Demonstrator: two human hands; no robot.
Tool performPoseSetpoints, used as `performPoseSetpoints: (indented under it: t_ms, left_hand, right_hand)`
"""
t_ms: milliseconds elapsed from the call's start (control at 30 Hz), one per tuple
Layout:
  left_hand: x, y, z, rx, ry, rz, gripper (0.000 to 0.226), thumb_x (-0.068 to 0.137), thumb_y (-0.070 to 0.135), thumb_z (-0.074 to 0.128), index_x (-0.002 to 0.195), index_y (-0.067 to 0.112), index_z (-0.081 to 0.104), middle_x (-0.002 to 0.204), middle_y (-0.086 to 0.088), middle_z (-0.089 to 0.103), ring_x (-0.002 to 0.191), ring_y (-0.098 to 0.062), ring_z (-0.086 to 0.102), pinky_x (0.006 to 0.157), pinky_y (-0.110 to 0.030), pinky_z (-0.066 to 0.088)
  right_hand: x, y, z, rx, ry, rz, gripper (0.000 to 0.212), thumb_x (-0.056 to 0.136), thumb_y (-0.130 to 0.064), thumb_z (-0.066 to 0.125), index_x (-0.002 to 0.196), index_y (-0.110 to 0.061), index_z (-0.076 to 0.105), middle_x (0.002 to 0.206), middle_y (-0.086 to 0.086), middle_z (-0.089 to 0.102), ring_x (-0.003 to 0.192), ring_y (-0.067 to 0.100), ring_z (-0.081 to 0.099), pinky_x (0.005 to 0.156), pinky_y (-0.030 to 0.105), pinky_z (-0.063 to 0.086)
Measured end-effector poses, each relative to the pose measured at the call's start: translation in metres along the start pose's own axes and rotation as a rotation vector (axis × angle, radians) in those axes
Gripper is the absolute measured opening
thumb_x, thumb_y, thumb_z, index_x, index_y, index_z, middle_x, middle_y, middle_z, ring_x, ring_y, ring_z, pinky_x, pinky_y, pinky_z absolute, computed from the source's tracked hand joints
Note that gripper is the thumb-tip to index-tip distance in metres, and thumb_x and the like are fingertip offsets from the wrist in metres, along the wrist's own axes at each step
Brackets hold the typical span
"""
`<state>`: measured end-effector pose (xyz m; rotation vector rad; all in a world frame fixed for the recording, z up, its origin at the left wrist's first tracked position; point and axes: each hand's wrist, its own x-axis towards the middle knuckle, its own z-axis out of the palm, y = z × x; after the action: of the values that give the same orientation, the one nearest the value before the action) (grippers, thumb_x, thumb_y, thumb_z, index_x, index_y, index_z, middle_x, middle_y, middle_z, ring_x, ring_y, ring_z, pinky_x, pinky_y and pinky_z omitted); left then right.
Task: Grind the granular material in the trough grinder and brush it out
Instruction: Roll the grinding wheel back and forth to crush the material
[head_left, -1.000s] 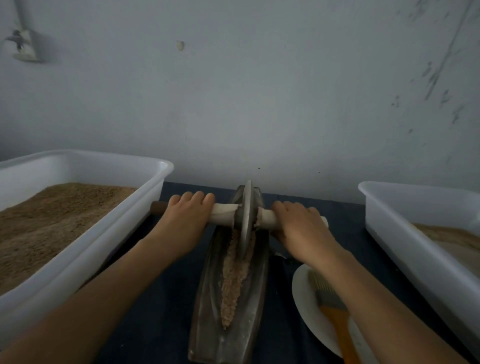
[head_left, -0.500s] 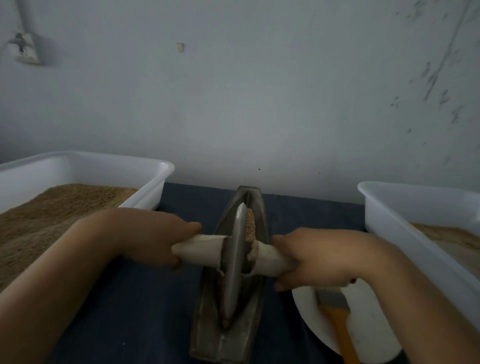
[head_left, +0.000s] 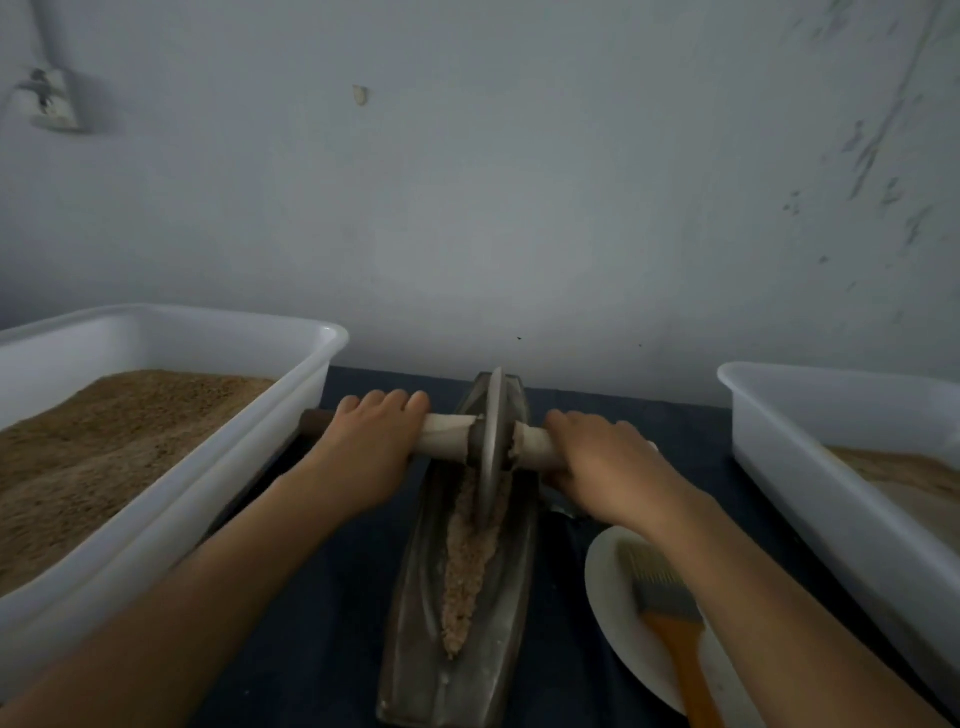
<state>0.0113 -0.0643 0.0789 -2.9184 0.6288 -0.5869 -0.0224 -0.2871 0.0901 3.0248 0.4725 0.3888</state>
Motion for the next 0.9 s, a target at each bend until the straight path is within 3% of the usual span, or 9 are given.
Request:
performPoseSetpoints:
  t_ms: [67,167,267,367,433,533,733,833,900]
  left_hand:
    - [0.000,0.000,0.004,-0.015,0.054,0.005,0.031,0.089,0.027,0.052,0.115,0.022,0.037,0.116,0.002,0.048,0.106,-0.018,0.048,0.088,-0.031,0.034]
    - [-0.002,-0.004,0.000,-0.049,-0.019,0.023,0.034,0.091,0.028,0.053,0.119,0.021,0.036,0.120,0.002,0.048,0.110,-0.017,0.048,0.093,-0.032,0.036]
    - [-0.005,-0.007,-0.018,-0.081,-0.249,0.078,0.036,0.091,0.029,0.055,0.120,0.021,0.036,0.121,0.001,0.049,0.110,-0.017,0.050,0.095,-0.032,0.039]
    - [-0.014,-0.010,-0.041,-0.177,-0.496,0.142,0.027,0.090,0.027,0.058,0.104,0.029,0.035,0.106,0.005,0.052,0.090,-0.007,0.050,0.080,-0.022,0.040]
    - [-0.022,-0.012,-0.055,-0.216,-0.615,0.180,0.029,0.089,0.027,0.058,0.090,0.035,0.030,0.089,0.014,0.048,0.076,-0.001,0.046,0.066,-0.015,0.035]
    - [-0.031,-0.015,-0.068,-0.242,-0.704,0.197,0.030,0.089,0.028,0.058,0.083,0.038,0.030,0.083,0.017,0.045,0.073,0.001,0.046,0.063,-0.012,0.033]
    - [-0.022,-0.012,-0.057,-0.255,-0.666,0.151,0.028,0.091,0.025,0.057,0.097,0.032,0.031,0.087,0.014,0.045,0.072,0.001,0.043,0.062,-0.012,0.032]
    - [-0.013,-0.007,-0.039,-0.193,-0.484,0.092,0.033,0.091,0.023,0.057,0.118,0.024,0.037,0.115,0.002,0.051,0.098,-0.011,0.051,0.084,-0.022,0.038]
    - [-0.006,-0.006,-0.027,-0.144,-0.367,0.058,0.037,0.091,0.024,0.056,0.122,0.021,0.036,0.122,-0.001,0.049,0.109,-0.017,0.050,0.091,-0.030,0.036]
  right_hand:
    - [0.000,0.000,0.005,-0.037,0.065,-0.007,0.028,0.089,-0.029,0.056,0.111,-0.017,0.044,0.109,0.002,0.053,0.098,0.022,0.050,0.069,0.031,0.025]
    - [-0.003,-0.003,0.001,-0.063,0.048,-0.026,0.027,0.090,-0.027,0.055,0.113,-0.016,0.044,0.110,0.003,0.053,0.098,0.022,0.051,0.069,0.031,0.025]
    - [-0.008,-0.007,-0.016,0.059,-0.166,-0.038,0.017,0.091,-0.025,0.054,0.102,-0.018,0.042,0.103,0.002,0.053,0.090,0.019,0.051,0.062,0.027,0.030]
    - [-0.018,-0.015,-0.038,0.156,-0.419,-0.071,0.023,0.089,-0.030,0.059,0.098,-0.022,0.040,0.094,-0.002,0.049,0.082,0.013,0.048,0.054,0.017,0.031]
    - [-0.026,-0.020,-0.052,0.158,-0.512,-0.108,0.028,0.088,-0.033,0.061,0.107,-0.020,0.045,0.095,-0.003,0.050,0.084,0.012,0.050,0.057,0.017,0.034]
    - [-0.036,-0.025,-0.063,0.139,-0.554,-0.141,0.032,0.088,-0.037,0.061,0.111,-0.019,0.047,0.096,-0.005,0.050,0.087,0.011,0.051,0.061,0.017,0.037]
    - [-0.028,-0.024,-0.053,0.134,-0.514,-0.088,0.028,0.090,-0.030,0.059,0.111,-0.016,0.046,0.097,0.000,0.051,0.083,0.012,0.050,0.058,0.021,0.036]
    - [-0.016,-0.018,-0.031,0.071,-0.348,-0.024,0.026,0.092,-0.022,0.055,0.114,-0.014,0.044,0.107,0.004,0.055,0.087,0.017,0.051,0.065,0.027,0.036]
    - [-0.009,-0.012,-0.017,0.033,-0.195,-0.011,0.025,0.091,-0.020,0.054,0.113,-0.014,0.043,0.110,0.005,0.055,0.093,0.020,0.053,0.068,0.029,0.031]
